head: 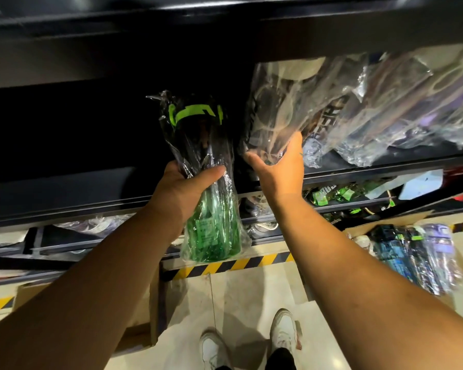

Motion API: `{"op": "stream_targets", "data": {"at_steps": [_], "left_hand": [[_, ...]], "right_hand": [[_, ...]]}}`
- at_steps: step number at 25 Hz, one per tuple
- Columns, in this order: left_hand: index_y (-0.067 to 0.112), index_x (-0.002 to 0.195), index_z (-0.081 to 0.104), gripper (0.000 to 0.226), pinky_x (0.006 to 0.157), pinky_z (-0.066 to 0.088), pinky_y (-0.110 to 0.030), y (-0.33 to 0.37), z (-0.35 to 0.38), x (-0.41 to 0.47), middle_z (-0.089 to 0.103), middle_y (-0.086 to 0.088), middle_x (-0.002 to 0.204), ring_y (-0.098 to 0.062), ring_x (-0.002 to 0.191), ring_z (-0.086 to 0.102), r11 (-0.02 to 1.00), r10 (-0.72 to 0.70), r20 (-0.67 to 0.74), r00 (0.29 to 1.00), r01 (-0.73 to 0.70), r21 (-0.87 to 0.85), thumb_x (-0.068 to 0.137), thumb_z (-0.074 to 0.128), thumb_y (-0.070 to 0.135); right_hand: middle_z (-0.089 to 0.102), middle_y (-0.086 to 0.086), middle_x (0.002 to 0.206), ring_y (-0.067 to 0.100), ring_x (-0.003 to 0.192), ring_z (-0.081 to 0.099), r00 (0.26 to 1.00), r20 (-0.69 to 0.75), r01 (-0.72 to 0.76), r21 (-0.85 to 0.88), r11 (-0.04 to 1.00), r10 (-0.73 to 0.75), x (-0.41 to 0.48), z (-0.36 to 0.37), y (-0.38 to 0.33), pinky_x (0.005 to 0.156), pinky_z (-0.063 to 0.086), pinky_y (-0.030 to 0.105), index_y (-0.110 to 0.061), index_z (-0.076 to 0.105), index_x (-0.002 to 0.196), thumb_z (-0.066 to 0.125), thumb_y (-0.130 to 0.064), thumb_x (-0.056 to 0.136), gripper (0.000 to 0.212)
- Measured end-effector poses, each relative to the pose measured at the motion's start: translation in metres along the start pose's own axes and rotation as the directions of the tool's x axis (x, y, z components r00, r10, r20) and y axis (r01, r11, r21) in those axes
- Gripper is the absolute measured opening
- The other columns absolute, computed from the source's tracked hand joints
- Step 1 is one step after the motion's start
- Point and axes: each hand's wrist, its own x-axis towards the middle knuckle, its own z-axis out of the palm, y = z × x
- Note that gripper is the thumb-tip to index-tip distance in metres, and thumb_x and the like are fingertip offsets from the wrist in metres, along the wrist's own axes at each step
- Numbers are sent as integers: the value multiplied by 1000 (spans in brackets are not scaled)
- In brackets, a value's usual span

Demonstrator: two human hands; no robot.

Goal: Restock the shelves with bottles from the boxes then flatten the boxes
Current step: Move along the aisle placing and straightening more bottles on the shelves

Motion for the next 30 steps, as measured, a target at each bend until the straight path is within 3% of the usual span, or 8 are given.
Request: {"op": "stream_targets", "data": {"at_steps": [2,7,12,14,18,24,27,30], "left_hand": [[27,127,56,59,97,50,-40,3,0,1,69,12,107,-12,101,64,1000,22,-15,1000,-22,-14,76,82,44],[23,131,52,76,100,45,-37,13,-5,9,66,4,122,-18,114,61,998,60,-49,997,-61,-11,68,86,50],[23,92,56,43,73,45,-24,24,-4,16,66,5,92,-13,87,64,988,156,-192,969,-152,36,75,82,52],[22,113,58,52,74,50,-20,23,-2,21,71,8,98,-6,92,69,961,254,-231,939,-273,-53,74,85,42],[13,138,42,73,71,46,1,24,9,30,62,18,104,19,83,62,885,363,-336,869,-434,-166,78,84,11],[-2,137,43,89,104,39,-10,14,19,37,55,-7,129,-2,117,52,767,604,-480,636,-629,131,66,90,26],[6,140,37,98,109,35,-12,-4,25,37,47,-3,137,-4,128,45,770,625,-390,676,-615,168,64,88,42],[14,145,30,120,112,40,-23,-31,19,44,43,-8,145,-14,135,45,851,525,-257,812,-509,130,51,88,61]], "right_hand": [[57,1,128,17,112,58,1000,14,-25,45,999,24,-3,-3,2,90,46,19,-21,34,139,85,-33,74,84],[26,2,159,15,144,29,998,10,-62,88,994,61,-10,-2,8,107,20,16,-20,11,157,86,-31,74,113],[30,2,157,13,141,34,1000,-13,0,76,997,1,-26,-5,31,111,26,24,-24,11,157,86,-35,73,113],[33,3,153,9,136,36,1000,-2,14,81,997,-14,-29,-6,36,113,27,24,-22,11,157,85,-33,74,111],[38,4,147,12,136,37,999,7,37,93,995,-38,-28,-4,38,113,27,24,-21,13,156,85,-33,74,110],[36,8,144,14,131,39,995,17,97,46,994,-97,-27,-3,41,110,27,21,-14,14,156,83,-31,76,108],[33,11,147,17,135,37,994,23,110,17,994,-110,-28,0,40,110,26,21,-13,12,157,83,-26,77,107],[34,12,147,19,134,38,994,2,106,-1,994,-106,-28,2,39,108,28,20,-14,12,157,83,-21,77,108]]}}
